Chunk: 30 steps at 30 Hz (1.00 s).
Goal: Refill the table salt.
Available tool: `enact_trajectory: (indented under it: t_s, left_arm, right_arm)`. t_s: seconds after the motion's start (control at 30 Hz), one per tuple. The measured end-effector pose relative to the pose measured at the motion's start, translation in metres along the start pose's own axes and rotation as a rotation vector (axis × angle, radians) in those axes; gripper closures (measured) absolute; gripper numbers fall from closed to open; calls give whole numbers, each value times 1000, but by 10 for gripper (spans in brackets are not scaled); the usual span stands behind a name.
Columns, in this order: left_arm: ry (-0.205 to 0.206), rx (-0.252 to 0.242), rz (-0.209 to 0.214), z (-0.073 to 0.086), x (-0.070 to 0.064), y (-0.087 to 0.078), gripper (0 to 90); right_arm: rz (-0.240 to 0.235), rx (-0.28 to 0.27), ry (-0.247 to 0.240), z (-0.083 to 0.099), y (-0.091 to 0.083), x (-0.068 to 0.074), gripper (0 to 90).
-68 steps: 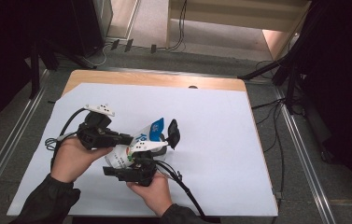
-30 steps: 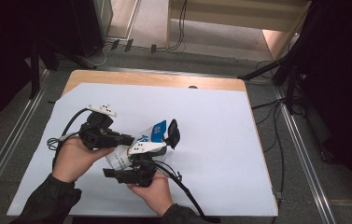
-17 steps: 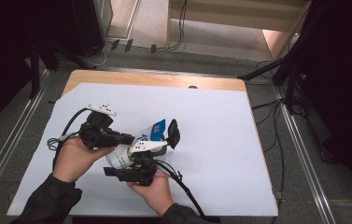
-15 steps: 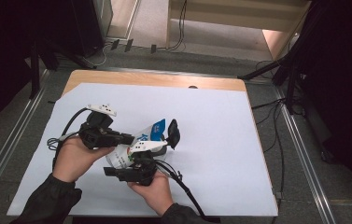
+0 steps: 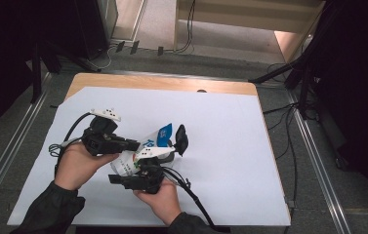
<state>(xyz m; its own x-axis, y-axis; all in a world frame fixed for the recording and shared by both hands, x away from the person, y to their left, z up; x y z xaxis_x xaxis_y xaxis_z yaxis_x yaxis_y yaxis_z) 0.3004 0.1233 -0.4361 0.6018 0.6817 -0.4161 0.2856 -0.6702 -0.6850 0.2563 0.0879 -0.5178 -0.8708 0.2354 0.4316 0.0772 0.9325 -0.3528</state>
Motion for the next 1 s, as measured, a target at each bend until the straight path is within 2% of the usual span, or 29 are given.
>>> enact_trajectory:
  t_s: [1.0]
  left_arm:
    - [4, -6, -3, -2, -2, 1, 900]
  right_arm:
    - [-14, -13, 22, -2, -2, 0, 623]
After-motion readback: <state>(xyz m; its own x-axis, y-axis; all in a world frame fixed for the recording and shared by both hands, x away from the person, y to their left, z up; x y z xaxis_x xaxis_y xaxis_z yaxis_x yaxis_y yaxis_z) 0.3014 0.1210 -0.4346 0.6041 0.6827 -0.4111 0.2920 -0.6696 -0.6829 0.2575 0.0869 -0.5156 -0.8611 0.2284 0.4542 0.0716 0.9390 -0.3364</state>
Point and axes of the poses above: each handheld gripper's, and its own axes: y roughly forward along the jaws, z roughly out of its underside, x roughly to its left, the point moved 8 cm from there along y, roughly forward along the jaws, and after that the axes turned 8 degrees about -y, right-handed, at the moved point
